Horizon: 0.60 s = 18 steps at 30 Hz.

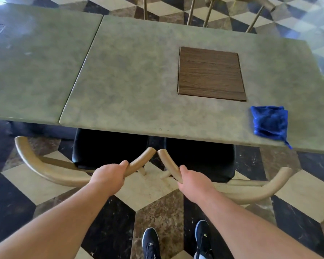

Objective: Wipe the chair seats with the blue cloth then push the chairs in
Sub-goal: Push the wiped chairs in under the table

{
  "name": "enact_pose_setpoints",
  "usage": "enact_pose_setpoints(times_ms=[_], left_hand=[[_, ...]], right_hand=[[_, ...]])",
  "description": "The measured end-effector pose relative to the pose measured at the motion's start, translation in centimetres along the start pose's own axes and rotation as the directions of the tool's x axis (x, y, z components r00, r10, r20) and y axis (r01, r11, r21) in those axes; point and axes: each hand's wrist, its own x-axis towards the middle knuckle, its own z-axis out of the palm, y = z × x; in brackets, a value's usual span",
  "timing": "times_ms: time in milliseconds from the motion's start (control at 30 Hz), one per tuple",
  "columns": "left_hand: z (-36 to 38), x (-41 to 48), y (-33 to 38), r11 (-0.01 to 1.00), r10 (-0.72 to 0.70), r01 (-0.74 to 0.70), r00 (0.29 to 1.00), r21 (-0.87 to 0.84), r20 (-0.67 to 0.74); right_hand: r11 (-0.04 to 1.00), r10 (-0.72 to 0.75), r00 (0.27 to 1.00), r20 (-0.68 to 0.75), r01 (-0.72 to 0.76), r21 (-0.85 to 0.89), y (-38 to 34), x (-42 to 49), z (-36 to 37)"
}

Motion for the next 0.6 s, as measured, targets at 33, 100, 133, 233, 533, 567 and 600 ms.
enact_pose_setpoints(times_ms=[33,100,133,233,533,567,600], left_hand=[[-0.1,0.1,0.0,1.000,0.002,-0.002,1.000,0.001,0.008],[-0.6,0.1,0.1,1.000,0.001,-0.001,0.999,-0.001,0.036],[-0.9,0.0,0.3,1.000,-0.003,0.003,0.999,0.005,0.046],[-1.6,-0.2,0.9,0.999,-0.010,0.008,0.999,0.054,0.033],[-6.3,-2.4,8.9,0.979,0.203,-0.196,0.970,0.061,-0.135],[-7.3,-2.9,10.7,0.977,0.210,-0.203,0.968,0.064,-0.138],[-8.3,-3.4,12.6,0.977,0.213,-0.206,0.967,0.060,-0.138]], right_hand=[[1.000,0.001,1.000,0.001,-0.001,0.000,0.1,-0.1,0.0],[1.000,0.002,1.000,0.006,-0.002,0.000,0.0,-0.1,-0.2],[1.000,0.004,1.000,0.009,-0.004,-0.002,-0.1,-0.1,-0.3],[1.000,0.009,1.000,0.019,-0.008,-0.015,-0.2,-0.3,-0.7],[0.991,-0.129,0.990,-0.055,0.127,-0.041,2.6,-5.7,-6.4],[0.989,-0.139,0.986,-0.088,0.133,-0.062,3.6,-6.9,-7.6],[0.988,-0.142,0.983,-0.119,0.134,-0.074,4.8,-8.1,-8.7]])
